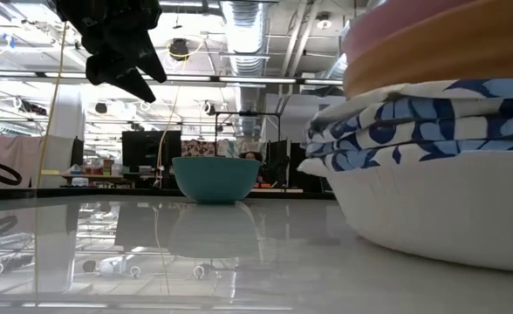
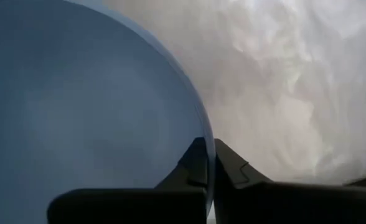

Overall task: Nest bowls inside each other
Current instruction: Stack the blue bowl on top of the pink bowl

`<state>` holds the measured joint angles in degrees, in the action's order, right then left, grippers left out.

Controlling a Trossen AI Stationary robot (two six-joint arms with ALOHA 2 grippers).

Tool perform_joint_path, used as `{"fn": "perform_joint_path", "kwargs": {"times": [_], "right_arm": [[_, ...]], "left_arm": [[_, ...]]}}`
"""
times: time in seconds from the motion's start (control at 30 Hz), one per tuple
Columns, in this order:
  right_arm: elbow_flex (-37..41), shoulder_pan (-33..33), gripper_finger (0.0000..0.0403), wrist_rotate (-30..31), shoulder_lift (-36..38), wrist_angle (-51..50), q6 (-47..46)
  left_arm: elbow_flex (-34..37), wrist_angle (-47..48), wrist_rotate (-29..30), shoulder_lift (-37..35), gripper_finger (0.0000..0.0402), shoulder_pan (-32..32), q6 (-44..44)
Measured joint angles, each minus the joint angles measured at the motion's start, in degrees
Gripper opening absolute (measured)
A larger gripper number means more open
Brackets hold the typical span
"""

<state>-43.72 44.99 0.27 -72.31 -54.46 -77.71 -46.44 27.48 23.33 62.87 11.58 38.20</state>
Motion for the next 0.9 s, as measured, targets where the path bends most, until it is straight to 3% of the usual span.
{"fn": "perform_joint_path", "kwargs": {"times": [0.23, 0.4, 0.6, 0.9], "right_arm": [[0.0, -2.4, 0.0011, 3.1, 0.1, -2.9, -17.3], [-1.0, -5.0, 0.0011, 6.3, 0.0, -5.8, -23.7], [-3.8, -11.3, 0.0011, 10.6, 1.7, -11.0, -22.9], [-14.6, -20.8, 0.001, 17.1, 4.7, -11.3, -7.0]], "left_arm": [[0.0, 0.0, 1.5, 0.0, 0.0281, 0.0, 0.0], [0.0, 0.0, 2.3, 0.0, 0.0281, 0.0, 0.6], [0.0, 0.0, 2.9, 0.0, 0.0281, 0.0, 0.6], [0.0, 0.0, 2.9, 0.0, 0.0281, 0.0, 0.9]]}}
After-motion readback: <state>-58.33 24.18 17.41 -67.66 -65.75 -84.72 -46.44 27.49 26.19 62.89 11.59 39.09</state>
